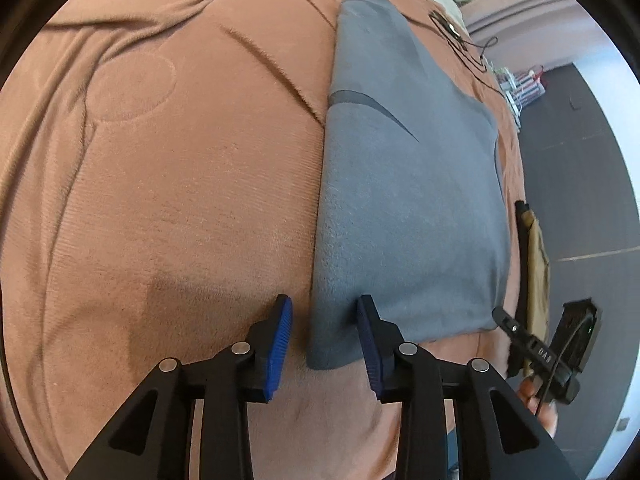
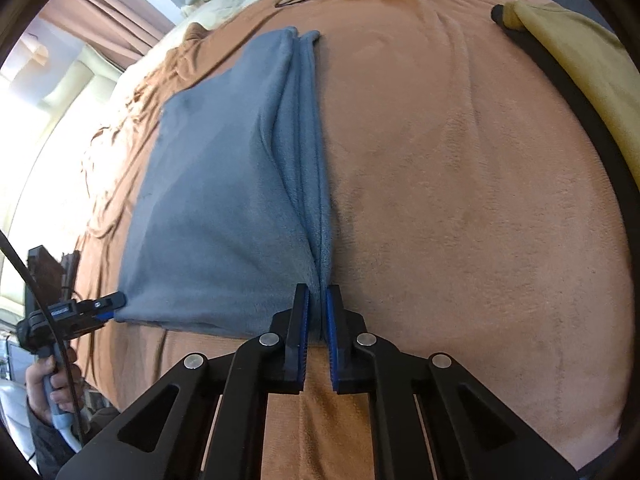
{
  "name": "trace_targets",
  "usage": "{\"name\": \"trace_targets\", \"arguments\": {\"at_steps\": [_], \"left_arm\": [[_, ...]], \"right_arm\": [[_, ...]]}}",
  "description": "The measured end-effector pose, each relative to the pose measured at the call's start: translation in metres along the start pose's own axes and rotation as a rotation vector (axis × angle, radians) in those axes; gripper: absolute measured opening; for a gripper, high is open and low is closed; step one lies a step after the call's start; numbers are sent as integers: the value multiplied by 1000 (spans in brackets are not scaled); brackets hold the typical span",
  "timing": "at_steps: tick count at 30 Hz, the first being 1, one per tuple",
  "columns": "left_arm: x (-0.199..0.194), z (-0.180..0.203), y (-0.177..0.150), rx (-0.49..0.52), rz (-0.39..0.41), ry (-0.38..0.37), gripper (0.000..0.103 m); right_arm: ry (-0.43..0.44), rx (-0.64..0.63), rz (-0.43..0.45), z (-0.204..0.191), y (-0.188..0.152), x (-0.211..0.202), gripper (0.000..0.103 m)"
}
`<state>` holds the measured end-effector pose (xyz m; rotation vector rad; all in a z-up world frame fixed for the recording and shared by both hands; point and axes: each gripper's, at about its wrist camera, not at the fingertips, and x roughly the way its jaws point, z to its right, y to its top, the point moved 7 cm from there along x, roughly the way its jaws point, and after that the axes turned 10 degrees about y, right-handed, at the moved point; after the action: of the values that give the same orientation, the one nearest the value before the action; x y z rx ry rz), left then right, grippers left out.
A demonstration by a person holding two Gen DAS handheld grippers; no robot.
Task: Fold small clothes
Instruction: 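Pinch the grey shirt strip end with the left gripper while the right gripper pinches the fold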
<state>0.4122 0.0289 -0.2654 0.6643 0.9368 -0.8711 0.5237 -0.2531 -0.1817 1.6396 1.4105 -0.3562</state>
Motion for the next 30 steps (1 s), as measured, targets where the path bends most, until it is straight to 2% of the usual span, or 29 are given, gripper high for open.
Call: {"name": "trace_targets", "arguments": {"at_steps": [3, 4, 5, 7, 10, 12, 13, 14, 15, 17, 24, 30], "left_arm": [[2, -2, 1, -18, -3, -15, 36], [3, -2, 1, -30, -4, -26, 36], [3, -2, 1, -34, -5, -32, 36], [5, -3, 0, -48, -6, -46, 36], [6, -5, -2, -62, 1, -54, 35], [7, -3, -2, -59, 3, -64, 28], [7, -4, -3, -65, 0, -62, 20], [7, -5, -3, -74, -3, -71, 14], [6, -4, -3, -78, -5, -80, 12], [0, -3, -3, -69, 3, -81, 9], [-40, 7, -2, -10, 48, -85, 8], [-64, 3, -7, 16, 67, -74, 8]], "right_arm": [[43, 27, 3, 1, 2, -4, 10], [50, 30, 2, 3, 3, -5, 20], [51, 32, 7, 5, 4, -5, 42], [65, 33, 35, 6, 8, -8, 65], [112, 35, 40, 5, 11, -1, 65], [124, 40, 13, 6, 9, 10, 59], [129, 38, -11, 5, 7, 17, 38], [112, 36, -27, 5, 5, 22, 26], [84, 33, -29, 6, 5, 25, 23], [65, 19, -27, 5, 6, 23, 9], [87, -8, 9, -15, 3, -5, 6], [110, -25, 7, -27, -15, -13, 6]]}}
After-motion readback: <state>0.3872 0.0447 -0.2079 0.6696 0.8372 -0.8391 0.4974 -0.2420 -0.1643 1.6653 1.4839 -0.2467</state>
